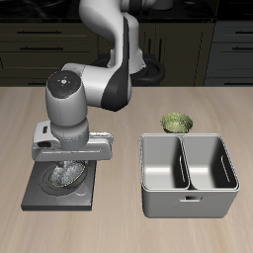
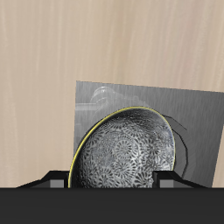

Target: Place the black bowl on the flat stove

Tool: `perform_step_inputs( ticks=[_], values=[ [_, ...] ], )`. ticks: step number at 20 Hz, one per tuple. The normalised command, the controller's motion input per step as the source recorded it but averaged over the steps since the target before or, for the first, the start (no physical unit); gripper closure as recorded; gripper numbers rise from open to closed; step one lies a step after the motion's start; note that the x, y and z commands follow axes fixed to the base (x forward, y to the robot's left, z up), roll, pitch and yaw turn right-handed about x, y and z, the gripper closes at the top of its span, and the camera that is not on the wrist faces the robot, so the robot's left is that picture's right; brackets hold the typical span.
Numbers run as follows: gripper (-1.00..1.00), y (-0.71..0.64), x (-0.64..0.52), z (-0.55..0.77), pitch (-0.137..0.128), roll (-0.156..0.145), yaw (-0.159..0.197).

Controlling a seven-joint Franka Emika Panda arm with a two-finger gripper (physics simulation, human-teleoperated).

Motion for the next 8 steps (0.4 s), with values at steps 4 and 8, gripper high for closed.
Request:
perform_step_inputs(
  ticks=[4, 8],
  values=[
    [-1.00, 0.08, -0.16, 0.01, 0.001, -0.027, -0.015],
    [-1.00, 0.06, -0.17, 0.11, -0.004, -0.006, -0.032]
  ],
)
